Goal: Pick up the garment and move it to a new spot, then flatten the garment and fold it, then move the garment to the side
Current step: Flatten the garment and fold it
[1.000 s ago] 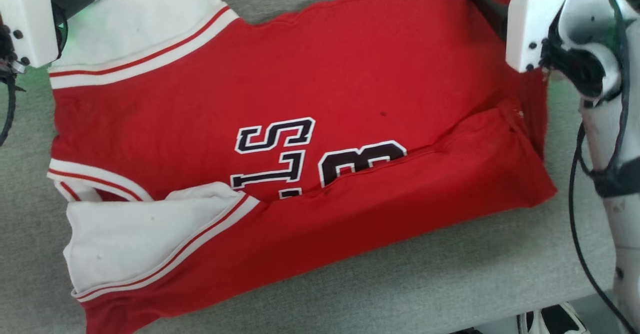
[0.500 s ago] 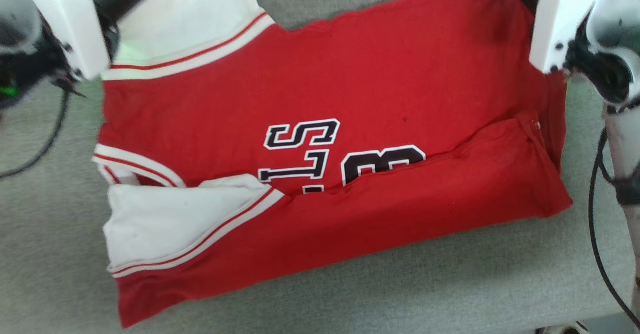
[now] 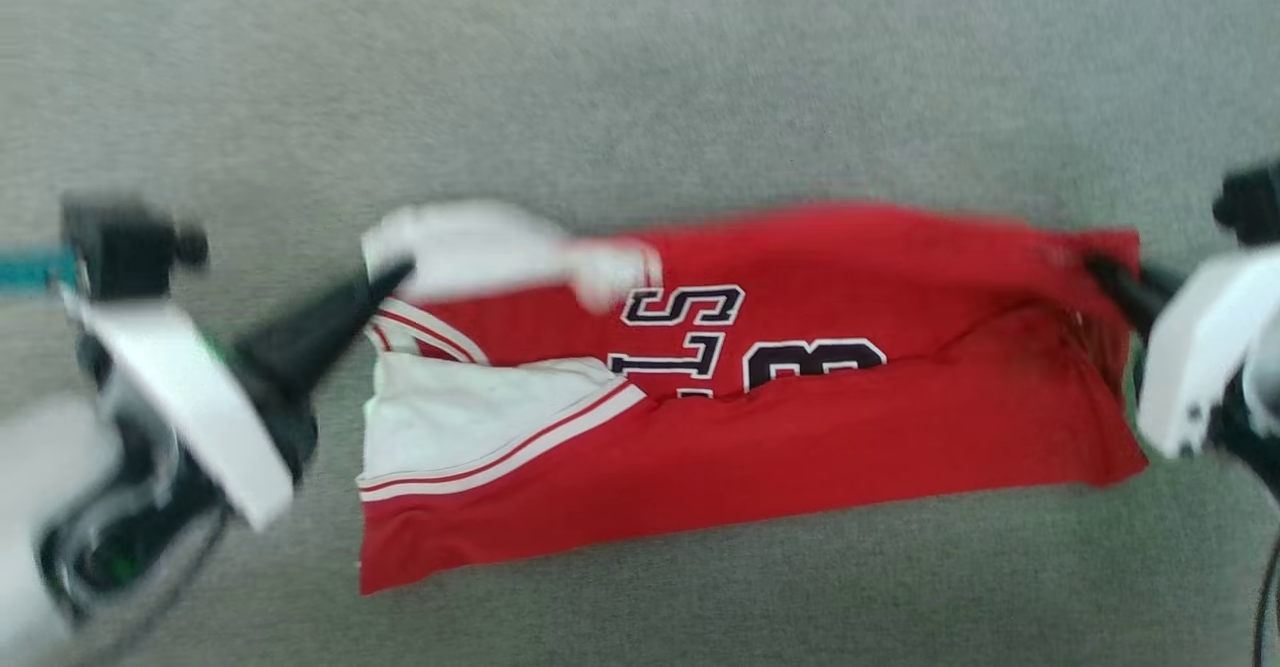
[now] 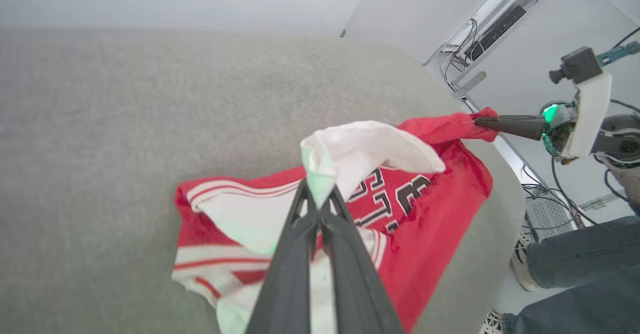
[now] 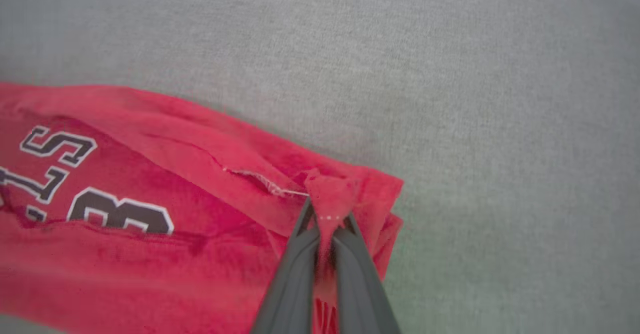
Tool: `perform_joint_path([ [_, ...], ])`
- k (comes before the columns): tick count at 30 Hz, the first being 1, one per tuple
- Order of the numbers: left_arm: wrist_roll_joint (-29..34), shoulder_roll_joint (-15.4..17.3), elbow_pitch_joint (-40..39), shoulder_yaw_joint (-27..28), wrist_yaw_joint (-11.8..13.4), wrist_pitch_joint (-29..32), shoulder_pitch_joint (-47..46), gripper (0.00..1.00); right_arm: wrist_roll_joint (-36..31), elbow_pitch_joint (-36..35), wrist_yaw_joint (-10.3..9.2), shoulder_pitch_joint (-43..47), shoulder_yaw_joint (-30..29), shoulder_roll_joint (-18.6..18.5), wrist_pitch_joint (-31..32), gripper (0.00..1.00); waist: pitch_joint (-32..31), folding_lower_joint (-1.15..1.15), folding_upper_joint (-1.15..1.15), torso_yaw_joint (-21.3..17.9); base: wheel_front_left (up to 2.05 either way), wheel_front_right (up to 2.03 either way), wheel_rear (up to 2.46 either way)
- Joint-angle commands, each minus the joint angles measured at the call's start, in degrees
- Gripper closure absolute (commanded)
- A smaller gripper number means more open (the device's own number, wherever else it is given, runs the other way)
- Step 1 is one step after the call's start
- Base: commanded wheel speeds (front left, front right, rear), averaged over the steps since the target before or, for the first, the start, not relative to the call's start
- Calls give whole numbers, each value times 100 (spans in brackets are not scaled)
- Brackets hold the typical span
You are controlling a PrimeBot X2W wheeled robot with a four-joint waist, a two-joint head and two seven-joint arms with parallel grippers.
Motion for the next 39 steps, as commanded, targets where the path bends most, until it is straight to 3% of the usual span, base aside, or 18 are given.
perform_joint_path([
  [1, 29, 94, -208, -38, 13, -330, 519, 100, 42, -290, -5, 498, -169, -26, 106, 100, -291, 0, -1, 200, 0, 0, 0],
  [5, 223, 178, -289, -48, 13, -585, 1390, 100, 128, -759, -5, 1185, -526, 27, 217, 100, -336, 0, -1, 255, 0, 0, 0],
  [9, 208, -123, -243, 381, 13, -617, 2068, 100, 169, -870, -5, 1569, -825, 138, 275, 100, -307, 0, -1, 335, 0, 0, 0],
  [17, 626, -949, 517, 818, 13, -618, 2785, 100, -7, -241, -5, 1560, -855, 347, 43, 100, -165, 0, -1, 399, 0, 0, 0],
  [22, 636, -1130, 670, 938, 13, -619, 2830, 100, -86, 195, -5, 1330, -643, 421, -212, 100, -113, 0, -1, 365, 0, 0, 0],
  [24, 697, -1196, 704, 1027, 13, -619, 2812, 100, -112, 260, -5, 1268, -567, 399, -326, 54, -114, 0, -1, 365, 0, 0, 0],
  [25, 724, -1217, 713, 1047, 13, -619, 2827, 100, -119, 276, -5, 1245, -573, 385, -368, 2, -124, 0, -1, 371, 0, 0, 0],
  [26, 764, -1228, 732, 1107, 13, -619, 2841, 93, -114, 280, -5, 1254, -594, 359, -390, 0, -138, 0, -1, 384, 0, 0, 0],
  [27, 820, -1238, 783, 1201, 13, -620, 2869, 72, -113, 268, -5, 1270, -642, 337, -400, 0, -152, 0, -1, 404, 0, 0, 0],
  [28, 915, -1265, 840, 1281, 13, -620, 2904, 45, -97, 249, -5, 1294, -699, 336, -399, 0, -172, 0, -1, 427, 0, 0, 0],
  [29, 1015, -1319, 882, 1345, 13, -620, 2945, 5, -73, 223, -5, 1330, -784, 339, -380, 0, -198, 0, -1, 458, 0, 0, 0],
  [30, 1077, -1372, 929, 1435, 13, -619, 2986, 0, -46, 191, -5, 1359, -860, 336, -349, 0, -219, 0, -1, 490, 0, 0, 0],
  [36, 1499, -1894, 1219, 2369, 13, -620, 3480, 0, -24, 400, -5, 1592, -1362, 422, -45, 0, -395, 0, -1, 783, 0, 0, 0],
  [37, 1869, -2159, 1442, 2797, 13, -620, 3627, 0, -92, 579, -5, 1702, -1415, 414, 73, 0, -456, 0, -1, 919, 0, 0, 0],
  [39, 2345, -2427, 1639, 3096, 13, -617, 3820, 0, -57, 763, -5, 1774, -1471, 529, 137, 0, -518, 0, -1, 1043, 0, 0, 0],
])
